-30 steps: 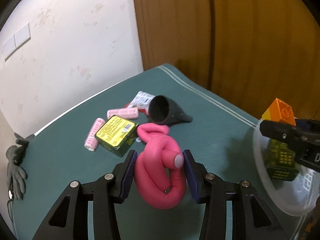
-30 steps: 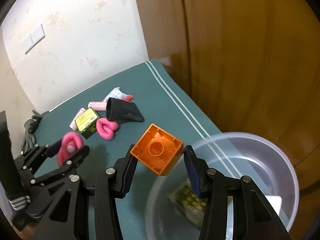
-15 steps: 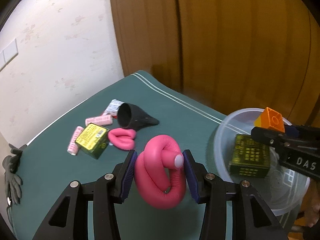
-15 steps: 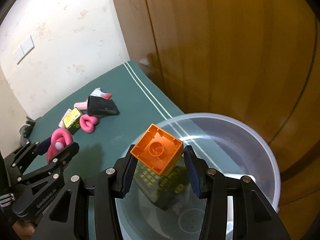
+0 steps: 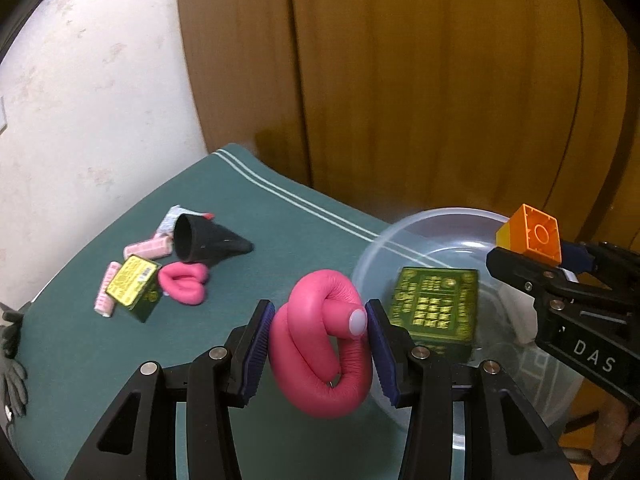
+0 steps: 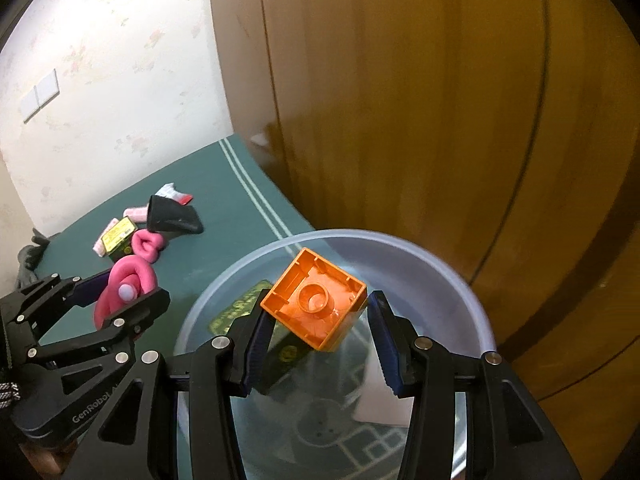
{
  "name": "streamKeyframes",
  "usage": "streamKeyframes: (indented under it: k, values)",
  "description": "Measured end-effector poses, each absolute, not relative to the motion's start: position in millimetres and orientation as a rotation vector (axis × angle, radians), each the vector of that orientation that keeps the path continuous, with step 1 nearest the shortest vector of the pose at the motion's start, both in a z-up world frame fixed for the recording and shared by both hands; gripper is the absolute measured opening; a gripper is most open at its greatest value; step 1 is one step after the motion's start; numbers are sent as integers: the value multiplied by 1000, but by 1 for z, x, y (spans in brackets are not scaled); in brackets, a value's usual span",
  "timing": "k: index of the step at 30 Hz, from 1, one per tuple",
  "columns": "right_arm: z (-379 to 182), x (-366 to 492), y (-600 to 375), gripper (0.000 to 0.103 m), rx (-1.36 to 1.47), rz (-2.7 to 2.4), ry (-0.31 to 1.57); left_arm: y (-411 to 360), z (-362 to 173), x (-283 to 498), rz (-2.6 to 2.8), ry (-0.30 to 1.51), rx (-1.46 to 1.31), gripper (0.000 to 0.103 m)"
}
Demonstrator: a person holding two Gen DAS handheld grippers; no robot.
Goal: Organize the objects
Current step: 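Carry orange brick over the bowl with right tool while left tool carries pink curler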
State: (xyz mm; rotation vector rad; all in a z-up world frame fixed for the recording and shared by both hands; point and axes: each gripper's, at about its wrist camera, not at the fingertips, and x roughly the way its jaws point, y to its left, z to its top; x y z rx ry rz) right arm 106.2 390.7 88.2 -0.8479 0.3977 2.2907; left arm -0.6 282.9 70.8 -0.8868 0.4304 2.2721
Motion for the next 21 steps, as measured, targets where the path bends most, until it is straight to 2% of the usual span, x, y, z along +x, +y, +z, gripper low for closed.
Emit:
streamKeyframes:
  k: [17,21]
  values:
    - [89,147,407,48,-802,2234,435,317,62,15,2136,425,-904,51]
    - [87,152,410,49,-804,2231,457,318,62,18,2114,404,-908,62]
